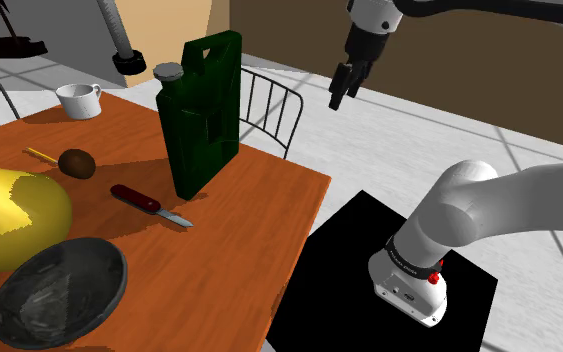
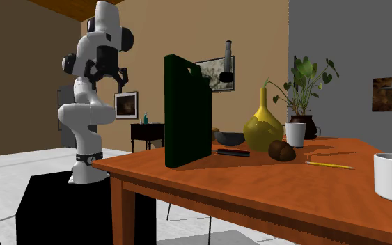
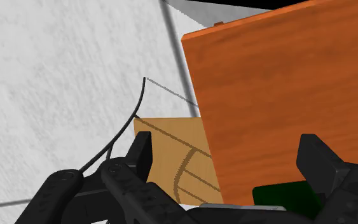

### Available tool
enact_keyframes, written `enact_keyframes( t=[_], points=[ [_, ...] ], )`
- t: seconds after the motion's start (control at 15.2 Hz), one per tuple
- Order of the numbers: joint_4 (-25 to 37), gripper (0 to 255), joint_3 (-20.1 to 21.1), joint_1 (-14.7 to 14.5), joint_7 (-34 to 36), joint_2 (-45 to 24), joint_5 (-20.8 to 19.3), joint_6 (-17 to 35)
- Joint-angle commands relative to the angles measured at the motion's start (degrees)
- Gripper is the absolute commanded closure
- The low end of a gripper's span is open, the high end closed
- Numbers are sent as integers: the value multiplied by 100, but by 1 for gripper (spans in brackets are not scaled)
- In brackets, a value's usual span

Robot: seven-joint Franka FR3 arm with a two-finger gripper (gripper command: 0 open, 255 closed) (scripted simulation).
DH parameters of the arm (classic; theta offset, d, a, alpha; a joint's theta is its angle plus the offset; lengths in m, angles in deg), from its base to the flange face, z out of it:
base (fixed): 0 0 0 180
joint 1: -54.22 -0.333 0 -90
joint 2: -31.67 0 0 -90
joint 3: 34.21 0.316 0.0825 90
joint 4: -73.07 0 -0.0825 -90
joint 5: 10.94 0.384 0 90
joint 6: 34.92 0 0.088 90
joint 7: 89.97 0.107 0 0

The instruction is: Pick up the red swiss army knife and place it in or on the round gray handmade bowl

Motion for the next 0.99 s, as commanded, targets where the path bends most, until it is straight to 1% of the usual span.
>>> enact_keyframes(
  t=[0.0,0.53,0.92],
  points=[
    [0,0,0,0,0,0,0,0],
    [64,0,845,-281,786,-1011,445,925],
    [398,0,1472,-395,1393,-2001,559,1577]
  ],
)
